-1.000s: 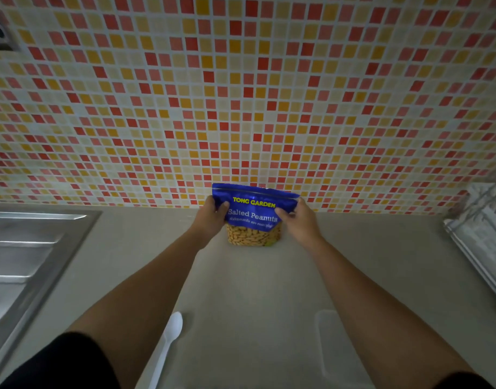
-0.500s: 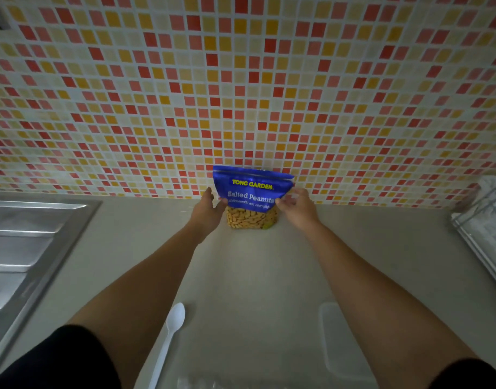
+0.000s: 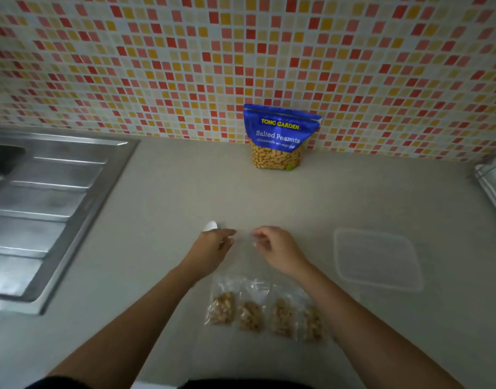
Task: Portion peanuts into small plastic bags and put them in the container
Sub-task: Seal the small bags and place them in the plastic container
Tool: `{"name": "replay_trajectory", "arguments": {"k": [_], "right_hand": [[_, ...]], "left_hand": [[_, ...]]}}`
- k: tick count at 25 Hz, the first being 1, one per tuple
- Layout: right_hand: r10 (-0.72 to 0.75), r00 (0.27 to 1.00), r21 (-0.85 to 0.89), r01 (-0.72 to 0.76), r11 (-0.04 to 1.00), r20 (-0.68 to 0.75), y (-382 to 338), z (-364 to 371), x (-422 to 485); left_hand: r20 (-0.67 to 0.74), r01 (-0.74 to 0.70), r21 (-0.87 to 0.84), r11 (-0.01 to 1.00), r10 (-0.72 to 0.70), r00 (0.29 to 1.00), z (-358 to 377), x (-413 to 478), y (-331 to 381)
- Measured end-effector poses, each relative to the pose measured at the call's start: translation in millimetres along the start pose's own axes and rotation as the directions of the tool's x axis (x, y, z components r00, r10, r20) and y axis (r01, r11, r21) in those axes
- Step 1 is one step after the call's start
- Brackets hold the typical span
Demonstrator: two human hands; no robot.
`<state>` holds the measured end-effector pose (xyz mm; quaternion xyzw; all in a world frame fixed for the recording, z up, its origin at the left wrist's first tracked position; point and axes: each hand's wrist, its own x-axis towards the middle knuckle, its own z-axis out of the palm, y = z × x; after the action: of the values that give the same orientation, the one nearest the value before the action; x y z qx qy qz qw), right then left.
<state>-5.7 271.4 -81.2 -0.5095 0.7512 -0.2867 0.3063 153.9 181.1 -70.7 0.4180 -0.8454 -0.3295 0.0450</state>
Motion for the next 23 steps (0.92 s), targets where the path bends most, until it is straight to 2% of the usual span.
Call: {"name": "replay_trajectory", "arguments": {"k": [3, 5, 7, 10, 12, 13, 15, 17, 19, 21, 23], "right_hand": [[-0.047, 0.987, -0.199, 0.077, 0.977, 0.152, 1.4, 20.1, -15.3], [-0.034, 0.979, -0.282, 0.091, 0.955, 0.203, -0.2, 29.5, -19.5], [-0.042, 0.975, -0.327, 0.113, 0.938, 0.216, -2.6, 38.6, -21.4], [-0.068, 0.983, -0.359, 0.127, 0.925, 0.172, -7.4, 47.2, -23.2], [-0.11, 0.986, -0.374, 0.15, 0.915, 0.126, -11.6, 50.3, -25.6], [-0.138, 0.985, -0.377, 0.167, 0.911, 0.104, -12.9, 51.1, -27.6], [-0.186, 0.98, -0.358, 0.198, 0.913, 0.067, -15.2, 50.6, -33.1], [-0.147, 0.989, -0.172, 0.142, 0.975, -0.013, -18.6, 47.1, -41.4], [0.018, 0.997, 0.191, -0.002, 0.982, -0.081, -24.3, 41.1, -47.9], [0.139, 0.987, 0.442, -0.093, 0.892, -0.074, -30.6, 36.9, -51.3], [0.17, 0.982, 0.499, -0.108, 0.86, -0.081, -34.0, 33.6, -52.0]], "left_hand": [[0.031, -0.02, 0.203, 0.979, 0.014, 0.999, 11.2, -35.0, -14.9], [0.05, -0.028, 0.275, 0.961, 0.015, 0.999, 22.9, -51.5, -20.4], [0.006, -0.031, 0.272, 0.962, 0.031, 1.0, 34.8, -57.3, -23.5], [-0.091, 0.048, 0.252, 0.966, -0.026, 0.995, 43.3, -54.0, -23.5], [-0.086, 0.086, 0.28, 0.956, -0.065, 0.994, 43.0, -53.7, -25.6], [-0.097, 0.088, 0.248, 0.965, -0.065, 0.993, 41.3, -55.0, -26.2], [-0.128, 0.077, 0.026, 0.997, -0.073, 0.989, 33.1, -61.4, -26.3], [-0.077, 0.123, -0.272, 0.954, -0.149, 0.986, 20.2, -67.7, -23.4], [-0.024, 0.144, -0.51, 0.848, -0.182, 0.983, 7.7, -71.1, -20.1], [-0.025, 0.104, -0.588, 0.802, -0.146, 0.989, -2.5, -70.8, -16.4], [-0.025, 0.057, -0.593, 0.803, -0.089, 0.996, -10.5, -68.3, -11.6]]}}
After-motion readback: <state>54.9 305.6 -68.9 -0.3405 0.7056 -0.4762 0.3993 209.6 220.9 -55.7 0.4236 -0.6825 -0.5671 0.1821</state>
